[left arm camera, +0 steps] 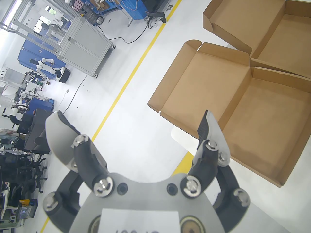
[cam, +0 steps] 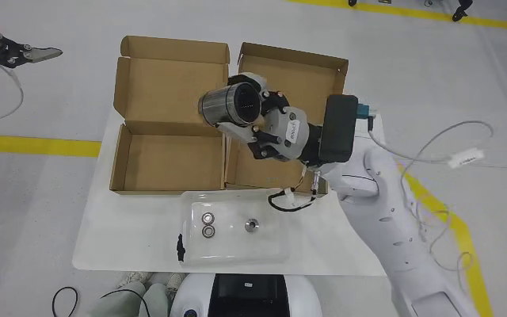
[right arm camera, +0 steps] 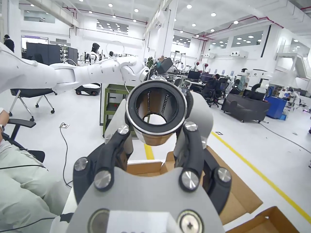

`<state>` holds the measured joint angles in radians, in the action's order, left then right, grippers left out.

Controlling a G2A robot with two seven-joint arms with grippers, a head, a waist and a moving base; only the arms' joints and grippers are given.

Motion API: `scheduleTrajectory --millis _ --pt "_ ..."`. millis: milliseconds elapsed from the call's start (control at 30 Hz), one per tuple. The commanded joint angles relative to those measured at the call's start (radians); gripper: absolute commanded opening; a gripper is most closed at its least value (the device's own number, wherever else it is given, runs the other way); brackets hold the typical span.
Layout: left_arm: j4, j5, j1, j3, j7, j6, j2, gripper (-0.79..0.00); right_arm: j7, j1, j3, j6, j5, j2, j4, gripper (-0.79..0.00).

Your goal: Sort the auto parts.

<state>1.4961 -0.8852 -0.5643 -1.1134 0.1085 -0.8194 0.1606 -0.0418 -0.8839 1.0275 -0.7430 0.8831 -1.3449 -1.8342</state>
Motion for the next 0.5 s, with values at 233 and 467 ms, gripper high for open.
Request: scheduleTrajectory --millis 233,467 --pt "0.0 0.0 0.0 0.0 0.0 0.0 0.0 0.0 0.012 0.069 0.006 -0.01 -0.063 -0.008 -0.024 -0.785" --pt "0.0 0.0 0.0 0.0 0.0 0.0 0.0 0.0 -0.022 0.069 0.016 -0.042 -0.06 -0.009 -0.041 -0.785"
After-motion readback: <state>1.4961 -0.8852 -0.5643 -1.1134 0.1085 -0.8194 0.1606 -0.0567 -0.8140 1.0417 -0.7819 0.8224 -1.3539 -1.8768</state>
